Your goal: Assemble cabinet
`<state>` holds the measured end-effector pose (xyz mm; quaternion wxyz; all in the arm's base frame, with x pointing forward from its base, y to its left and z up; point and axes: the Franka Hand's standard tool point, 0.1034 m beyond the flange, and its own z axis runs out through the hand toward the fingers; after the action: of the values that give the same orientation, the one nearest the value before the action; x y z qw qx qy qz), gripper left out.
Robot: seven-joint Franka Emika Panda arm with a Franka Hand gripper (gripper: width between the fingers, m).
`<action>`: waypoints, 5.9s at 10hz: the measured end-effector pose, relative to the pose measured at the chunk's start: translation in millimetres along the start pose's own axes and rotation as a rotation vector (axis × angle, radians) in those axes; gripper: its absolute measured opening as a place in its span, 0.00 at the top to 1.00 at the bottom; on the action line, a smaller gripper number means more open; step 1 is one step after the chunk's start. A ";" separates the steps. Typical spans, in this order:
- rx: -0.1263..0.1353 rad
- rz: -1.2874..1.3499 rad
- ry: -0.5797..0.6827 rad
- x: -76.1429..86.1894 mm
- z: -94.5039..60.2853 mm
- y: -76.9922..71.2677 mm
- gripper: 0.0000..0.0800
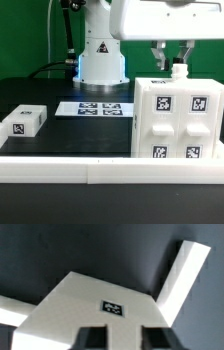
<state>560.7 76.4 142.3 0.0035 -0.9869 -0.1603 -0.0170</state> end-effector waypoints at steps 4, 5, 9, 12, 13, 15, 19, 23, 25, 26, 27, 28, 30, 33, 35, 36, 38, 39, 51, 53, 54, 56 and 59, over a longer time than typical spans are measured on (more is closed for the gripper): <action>0.000 0.000 0.001 -1.4 1.2 -0.1 0.22; 0.000 0.001 -0.004 -8.8 5.5 -1.0 0.05; 0.001 0.240 -0.020 -58.4 19.2 -19.8 0.00; 0.008 0.253 -0.023 -68.4 26.9 -18.1 0.00; 0.008 0.252 -0.024 -68.8 27.4 -18.5 0.00; 0.006 0.237 -0.027 -73.1 28.2 -4.5 0.00; -0.013 0.228 -0.040 -117.0 46.4 56.3 0.00; -0.021 0.199 -0.047 -136.4 53.1 93.9 0.00; -0.024 0.198 -0.049 -141.7 53.2 104.7 0.00; -0.025 0.196 -0.051 -145.8 53.6 112.1 0.00; -0.002 0.256 -0.057 -159.1 58.1 127.6 0.00; -0.015 0.262 -0.051 -164.8 61.5 138.7 0.00; -0.027 0.257 -0.057 -176.6 66.9 157.7 0.00; -0.033 0.234 -0.074 -194.3 78.4 179.6 0.00; -0.042 0.210 -0.076 -203.9 85.7 195.5 0.00; -0.040 0.201 -0.084 -208.1 89.7 198.8 0.00; -0.038 0.194 -0.093 -210.7 94.1 199.8 0.00; -0.036 0.194 -0.097 -212.0 96.2 199.2 0.00; -0.049 0.184 -0.118 -222.3 124.2 195.8 0.29; -0.049 0.184 -0.118 -222.3 124.2 195.8 0.29; -0.049 0.184 -0.118 -222.3 124.2 195.8 0.29; -0.045 0.183 -0.120 -221.3 122.0 194.6 0.29; 0.001 0.193 -0.098 -193.5 66.1 167.8 0.29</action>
Offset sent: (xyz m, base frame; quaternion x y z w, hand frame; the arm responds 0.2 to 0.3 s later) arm 0.0000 0.0000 0.0000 0.0000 0.0000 0.0000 1.0000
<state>432.5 -143.1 69.3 -0.0024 -0.9974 -0.0645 0.0316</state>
